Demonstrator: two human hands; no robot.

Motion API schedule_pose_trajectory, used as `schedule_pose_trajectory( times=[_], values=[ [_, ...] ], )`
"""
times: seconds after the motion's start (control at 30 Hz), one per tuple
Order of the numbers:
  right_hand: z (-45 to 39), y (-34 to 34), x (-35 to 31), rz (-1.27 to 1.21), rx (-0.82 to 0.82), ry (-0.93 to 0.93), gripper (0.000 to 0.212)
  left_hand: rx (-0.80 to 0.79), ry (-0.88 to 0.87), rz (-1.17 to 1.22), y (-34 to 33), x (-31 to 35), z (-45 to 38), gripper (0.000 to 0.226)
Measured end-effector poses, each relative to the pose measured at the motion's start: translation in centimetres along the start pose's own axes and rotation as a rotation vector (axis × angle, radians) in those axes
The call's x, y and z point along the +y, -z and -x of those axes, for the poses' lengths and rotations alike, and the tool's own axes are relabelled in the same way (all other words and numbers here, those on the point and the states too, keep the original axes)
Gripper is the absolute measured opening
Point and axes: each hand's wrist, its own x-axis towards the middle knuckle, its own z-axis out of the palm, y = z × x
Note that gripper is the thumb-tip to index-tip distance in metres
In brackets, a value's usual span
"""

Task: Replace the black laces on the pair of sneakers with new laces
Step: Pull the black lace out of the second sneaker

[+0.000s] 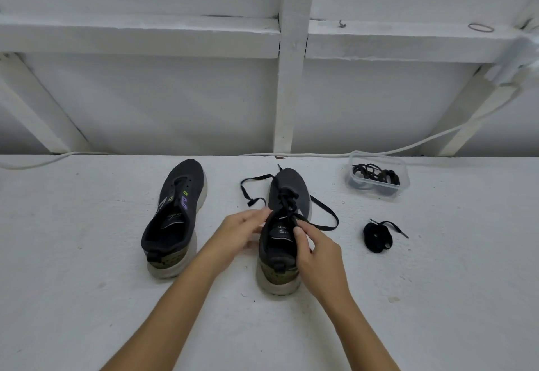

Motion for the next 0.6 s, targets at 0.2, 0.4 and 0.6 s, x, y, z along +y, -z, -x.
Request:
schedule_pose_trajectory(
  times=[0.2,0.4,0.6],
  values=[
    [0.1,0.0,0.1,-0.004,-0.001,0.005,0.021,0.375,-0.113,0.172,0.9,1.5,-0.8,0.024],
    [0.0,0.0,-0.4,-0.002,0.001,0.024,0.028,0.016,-0.077,-0.070,-0.1,0.1,-0.4,0.032],
    [-0.1,-0.5,0.1,0.000,0.027,0.018,0.026,0.318,-0.151,0.112,-1.0,0.6,-0.7,0.024]
  ],
)
